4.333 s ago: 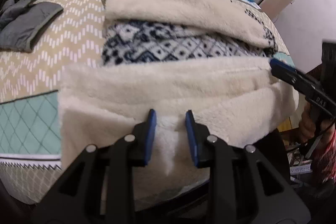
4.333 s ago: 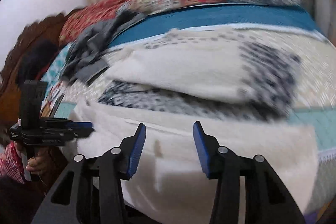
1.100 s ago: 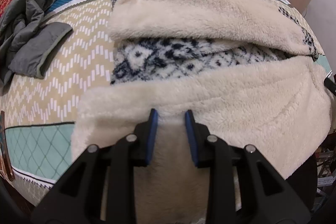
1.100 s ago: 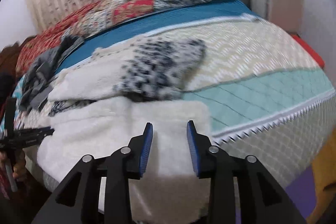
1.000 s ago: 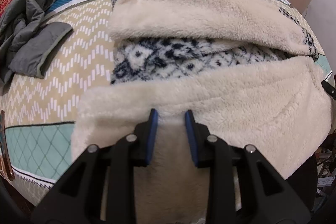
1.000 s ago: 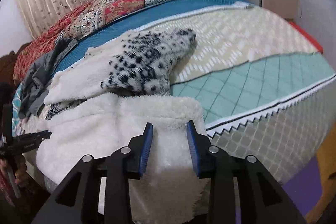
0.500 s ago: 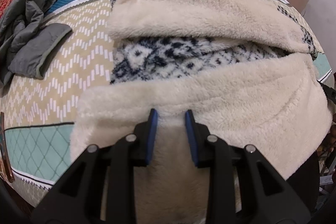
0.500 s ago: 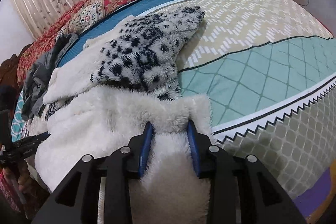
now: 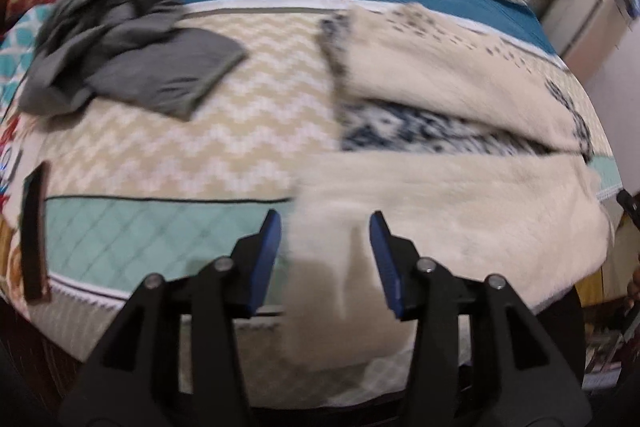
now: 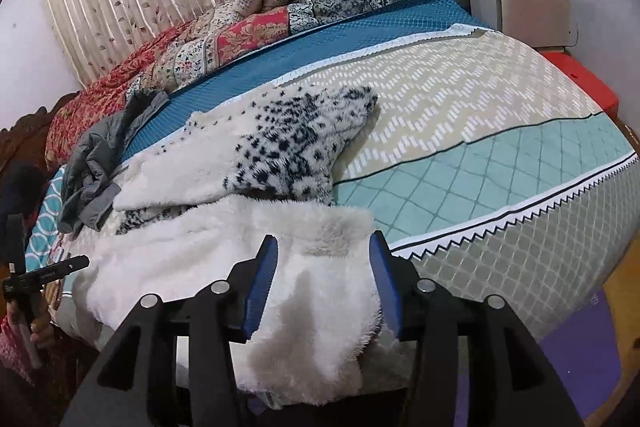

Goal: Fold large clothes

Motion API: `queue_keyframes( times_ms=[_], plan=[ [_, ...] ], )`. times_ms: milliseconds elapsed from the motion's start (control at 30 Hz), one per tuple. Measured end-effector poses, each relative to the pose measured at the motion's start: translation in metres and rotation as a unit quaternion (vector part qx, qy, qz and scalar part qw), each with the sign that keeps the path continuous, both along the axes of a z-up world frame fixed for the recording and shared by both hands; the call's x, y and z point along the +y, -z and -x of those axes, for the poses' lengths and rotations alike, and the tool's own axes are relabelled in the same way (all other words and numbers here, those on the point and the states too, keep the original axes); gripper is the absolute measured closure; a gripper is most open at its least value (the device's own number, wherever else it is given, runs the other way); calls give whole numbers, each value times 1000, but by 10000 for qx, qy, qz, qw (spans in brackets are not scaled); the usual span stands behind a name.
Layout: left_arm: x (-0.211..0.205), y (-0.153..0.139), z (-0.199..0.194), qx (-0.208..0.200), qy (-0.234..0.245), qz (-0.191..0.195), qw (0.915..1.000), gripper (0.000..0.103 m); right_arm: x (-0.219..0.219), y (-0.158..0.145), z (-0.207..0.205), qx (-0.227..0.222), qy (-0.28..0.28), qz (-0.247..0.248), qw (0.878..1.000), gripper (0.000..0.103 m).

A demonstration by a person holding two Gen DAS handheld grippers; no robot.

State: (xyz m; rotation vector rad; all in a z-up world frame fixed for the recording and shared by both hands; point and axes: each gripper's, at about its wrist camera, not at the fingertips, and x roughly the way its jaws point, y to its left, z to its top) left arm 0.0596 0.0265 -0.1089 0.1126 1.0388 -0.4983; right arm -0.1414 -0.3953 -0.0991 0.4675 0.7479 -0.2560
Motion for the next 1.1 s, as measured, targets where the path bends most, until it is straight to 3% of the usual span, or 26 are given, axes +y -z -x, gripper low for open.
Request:
queue_keyframes(
  times_ms=[233,433,600,700,933,1100],
  plan=[
    [20,-8,-15,22,-195,99,9998,58,12,-22,-20,-73,-409,56,9991,53],
    [9,-13,-11,-86,108,16,9999,54,19,-28,-22,48,-648,115,9978,53],
    [9,11,-19,503,145,132,9985,37,-8,-3,-5,270,-211,-321,9989,55],
    [8,15,-21,686,133,246,9973,36,-24,11,5,348,110,-670,9971,55],
    [-12,-23,-43,-1,303,79,9995,36,-30,-9,-15,154,-91,-531,9984,55],
    [-86,-64,-81,-839,918,-382,9915,33,-40,-49,-98,90,-646,-119,9978,56]
  ],
)
